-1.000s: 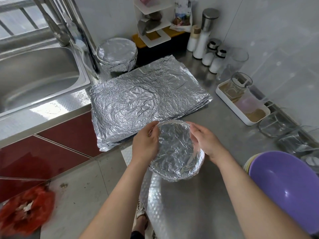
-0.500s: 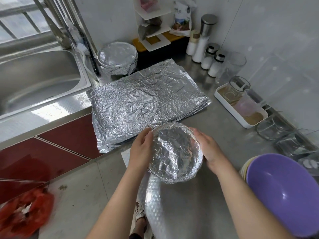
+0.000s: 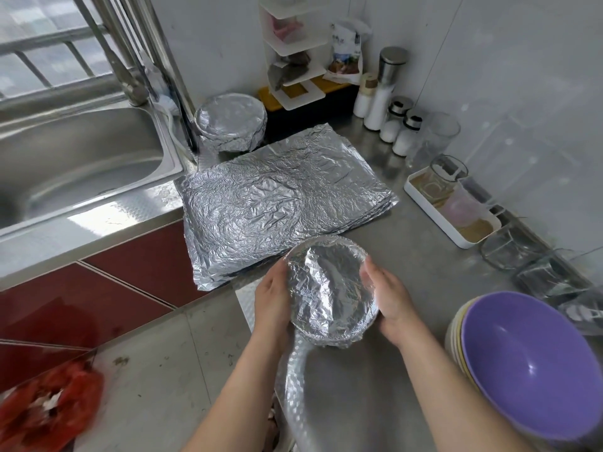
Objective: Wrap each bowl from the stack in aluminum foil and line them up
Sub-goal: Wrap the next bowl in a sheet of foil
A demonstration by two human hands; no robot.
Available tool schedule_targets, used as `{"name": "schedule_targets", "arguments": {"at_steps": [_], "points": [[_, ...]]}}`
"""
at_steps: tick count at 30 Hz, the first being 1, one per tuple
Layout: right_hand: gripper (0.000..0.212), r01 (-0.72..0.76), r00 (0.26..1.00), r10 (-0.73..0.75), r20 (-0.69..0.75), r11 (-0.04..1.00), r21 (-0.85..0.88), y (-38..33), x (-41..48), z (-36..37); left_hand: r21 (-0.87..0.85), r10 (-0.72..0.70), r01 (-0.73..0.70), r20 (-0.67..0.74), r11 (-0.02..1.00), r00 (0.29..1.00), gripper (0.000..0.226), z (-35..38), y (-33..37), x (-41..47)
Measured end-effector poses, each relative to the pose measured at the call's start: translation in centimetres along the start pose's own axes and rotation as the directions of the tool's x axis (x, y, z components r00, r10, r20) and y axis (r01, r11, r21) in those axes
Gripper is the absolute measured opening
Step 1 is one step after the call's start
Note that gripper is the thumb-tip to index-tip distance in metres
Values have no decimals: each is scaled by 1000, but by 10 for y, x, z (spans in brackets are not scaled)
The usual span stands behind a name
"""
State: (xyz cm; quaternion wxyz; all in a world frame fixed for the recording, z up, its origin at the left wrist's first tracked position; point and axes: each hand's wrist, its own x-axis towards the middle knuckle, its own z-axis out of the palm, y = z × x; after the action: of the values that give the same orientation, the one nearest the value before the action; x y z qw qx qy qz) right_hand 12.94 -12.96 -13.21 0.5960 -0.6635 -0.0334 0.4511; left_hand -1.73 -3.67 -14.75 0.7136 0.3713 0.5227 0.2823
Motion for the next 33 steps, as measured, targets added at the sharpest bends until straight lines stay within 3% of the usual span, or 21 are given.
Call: {"name": "schedule_targets", "arguments": {"at_steps": [6, 11, 15, 22, 27, 30, 32, 33], "points": [[33, -20, 999, 22, -25, 996, 91, -3, -5, -1, 140, 44, -40, -26, 989, 999, 26, 13, 25, -11], [40, -184, 980, 189, -54, 979, 92, -13, -7, -11, 197, 77, -68, -40, 978, 996, 27, 21, 25, -6], [50, -280, 959, 272, 73, 951, 130, -14, -10, -19, 106, 11, -11, -5, 994, 1000, 32, 31, 25, -7], [62, -244, 955, 182, 235, 932, 268, -22, -9, -26, 40, -43, 41, 58, 998, 997, 32, 36, 42, 8], [64, -219, 964, 155, 218, 924, 314, -23, 0, -25, 134, -97, 80, 129, 988, 987, 45, 41, 61, 22], [57, -180, 980, 135, 144, 913, 365, -27, 7, -23, 175, 29, -39, 62, 984, 998, 28, 43, 66, 35], [67, -142, 988, 109, 108, 912, 385, -28, 12, -24, 427, 221, -208, 20, 880, 975, 21, 33, 66, 51], [80, -127, 991, 103, 84, 919, 374, -29, 15, -23, 652, 270, -252, 75, 715, 960, 32, 28, 65, 58]]}}
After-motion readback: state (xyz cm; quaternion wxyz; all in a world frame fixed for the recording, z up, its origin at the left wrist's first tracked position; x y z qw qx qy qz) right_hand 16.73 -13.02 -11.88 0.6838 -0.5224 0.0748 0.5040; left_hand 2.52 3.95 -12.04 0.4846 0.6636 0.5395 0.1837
